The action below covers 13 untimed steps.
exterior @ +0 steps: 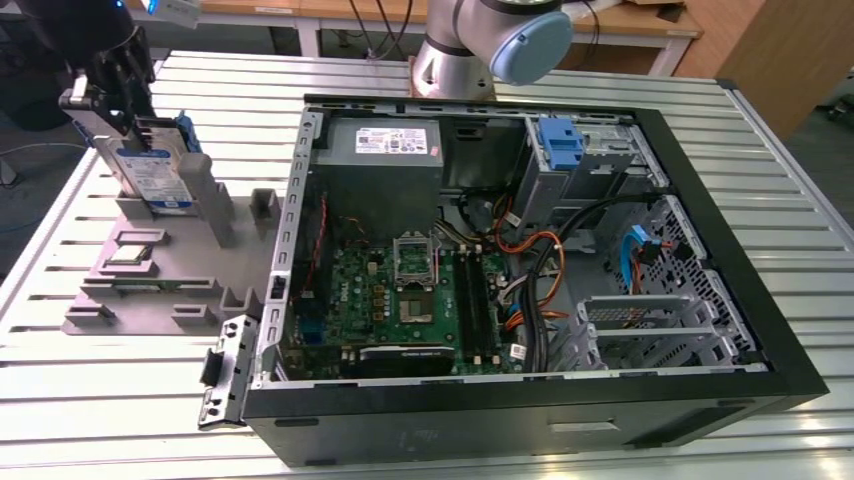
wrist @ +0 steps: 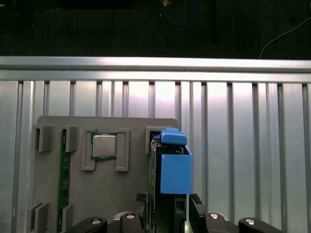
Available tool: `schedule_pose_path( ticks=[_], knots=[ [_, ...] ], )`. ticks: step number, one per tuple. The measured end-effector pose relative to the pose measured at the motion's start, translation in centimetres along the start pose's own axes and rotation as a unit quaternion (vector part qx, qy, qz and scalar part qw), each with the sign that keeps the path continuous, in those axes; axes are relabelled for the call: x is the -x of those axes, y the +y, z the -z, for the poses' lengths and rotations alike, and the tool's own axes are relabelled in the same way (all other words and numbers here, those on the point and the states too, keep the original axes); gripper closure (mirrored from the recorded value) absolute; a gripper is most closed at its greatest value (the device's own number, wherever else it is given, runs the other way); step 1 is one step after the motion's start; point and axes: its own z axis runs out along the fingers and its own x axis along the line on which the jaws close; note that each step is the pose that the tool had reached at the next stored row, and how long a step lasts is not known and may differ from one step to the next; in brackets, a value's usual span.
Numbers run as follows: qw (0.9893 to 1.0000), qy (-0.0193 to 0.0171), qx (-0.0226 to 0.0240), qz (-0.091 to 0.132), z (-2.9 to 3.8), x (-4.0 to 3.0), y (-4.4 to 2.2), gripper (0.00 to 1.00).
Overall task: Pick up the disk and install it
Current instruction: 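Pick up the disk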
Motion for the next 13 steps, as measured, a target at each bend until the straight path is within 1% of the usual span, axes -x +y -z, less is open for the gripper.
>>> schedule_pose_path(
  ticks=[1, 3, 13],
  knots=[
    [1.0, 0.0, 0.0, 0.0, 0.0, 0.0, 0.0, 0.53],
    [1.0, 0.0001, 0.0001, 0.0, 0.01, 0.0, 0.0, 0.65],
    [1.0, 0.0, 0.0, 0.0, 0.0, 0.0, -0.03, 0.65]
  ],
)
